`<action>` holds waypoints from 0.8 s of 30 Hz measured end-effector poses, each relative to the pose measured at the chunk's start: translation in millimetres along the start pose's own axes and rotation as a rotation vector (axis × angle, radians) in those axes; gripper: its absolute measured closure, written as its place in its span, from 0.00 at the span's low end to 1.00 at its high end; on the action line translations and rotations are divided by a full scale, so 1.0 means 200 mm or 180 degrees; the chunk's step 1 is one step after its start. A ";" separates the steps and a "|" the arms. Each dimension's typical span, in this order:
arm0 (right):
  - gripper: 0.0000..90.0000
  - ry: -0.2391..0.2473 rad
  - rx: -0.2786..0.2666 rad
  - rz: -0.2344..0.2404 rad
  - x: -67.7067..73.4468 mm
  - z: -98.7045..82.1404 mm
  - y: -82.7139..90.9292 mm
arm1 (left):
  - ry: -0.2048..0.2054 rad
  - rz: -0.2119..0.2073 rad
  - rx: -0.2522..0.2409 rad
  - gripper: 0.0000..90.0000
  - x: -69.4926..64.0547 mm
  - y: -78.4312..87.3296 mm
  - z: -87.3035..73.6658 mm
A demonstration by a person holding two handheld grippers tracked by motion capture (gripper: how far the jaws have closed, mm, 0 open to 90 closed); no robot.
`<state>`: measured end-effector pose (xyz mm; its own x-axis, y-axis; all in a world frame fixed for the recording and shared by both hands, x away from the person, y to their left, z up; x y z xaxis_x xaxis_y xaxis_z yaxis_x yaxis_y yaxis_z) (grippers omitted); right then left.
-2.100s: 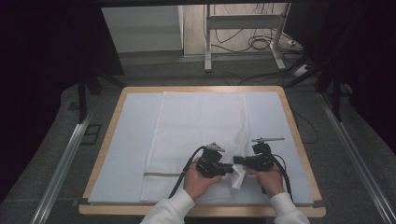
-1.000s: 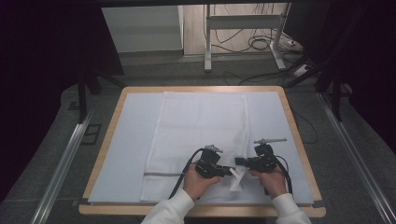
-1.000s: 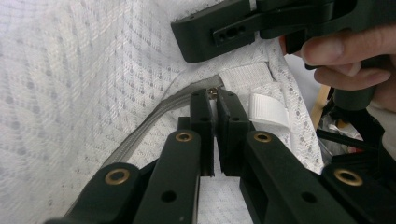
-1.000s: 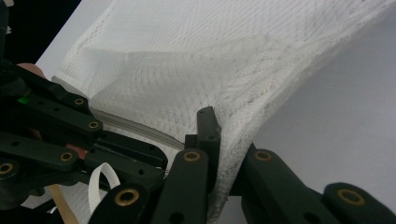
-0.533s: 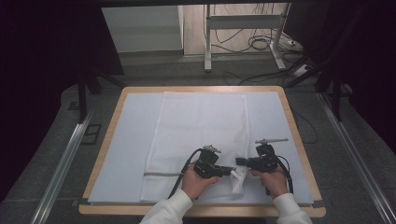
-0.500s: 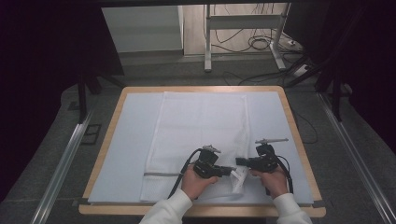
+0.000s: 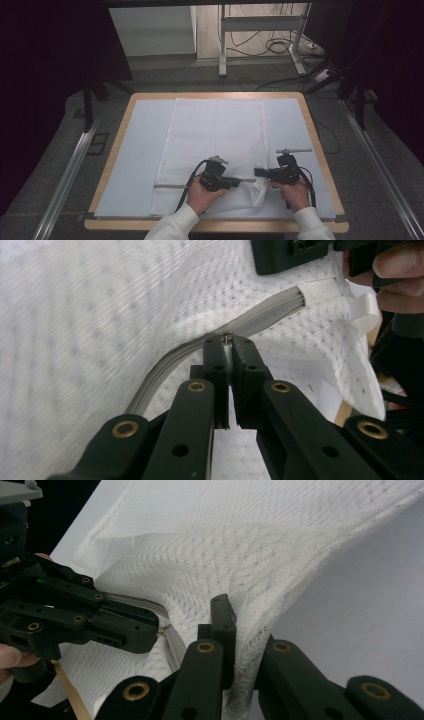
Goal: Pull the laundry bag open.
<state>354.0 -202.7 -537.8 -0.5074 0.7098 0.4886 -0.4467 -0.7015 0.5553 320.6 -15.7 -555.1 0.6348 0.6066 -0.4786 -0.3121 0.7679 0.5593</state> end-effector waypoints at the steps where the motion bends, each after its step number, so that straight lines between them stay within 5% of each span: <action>1: 0.98 0.0003 -0.0007 0.0008 0.00 0.00 0.00 | 0.0010 -0.0007 -0.0005 0.96 0.00 0.01 0.00; 24: 0.98 -0.0018 -0.0040 0.0027 0.01 -0.01 0.00 | 0.0030 0.0026 -0.0045 0.96 0.06 0.09 -0.02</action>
<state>351.4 -201.9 -537.7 -0.5070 0.7041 0.4972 -0.4515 -0.7082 0.5427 319.6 6.3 -554.5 0.6256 0.6147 -0.4804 -0.3273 0.7658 0.5536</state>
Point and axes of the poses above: each handheld gripper's, and its own axes: y roughly backward along the jaws, z roughly out of its top, x roughly to its left, the point moved 5 cm from there along -y, roughly forward along the jaws, and after that the axes turned 7 degrees about -x, right-handed, at the moved point
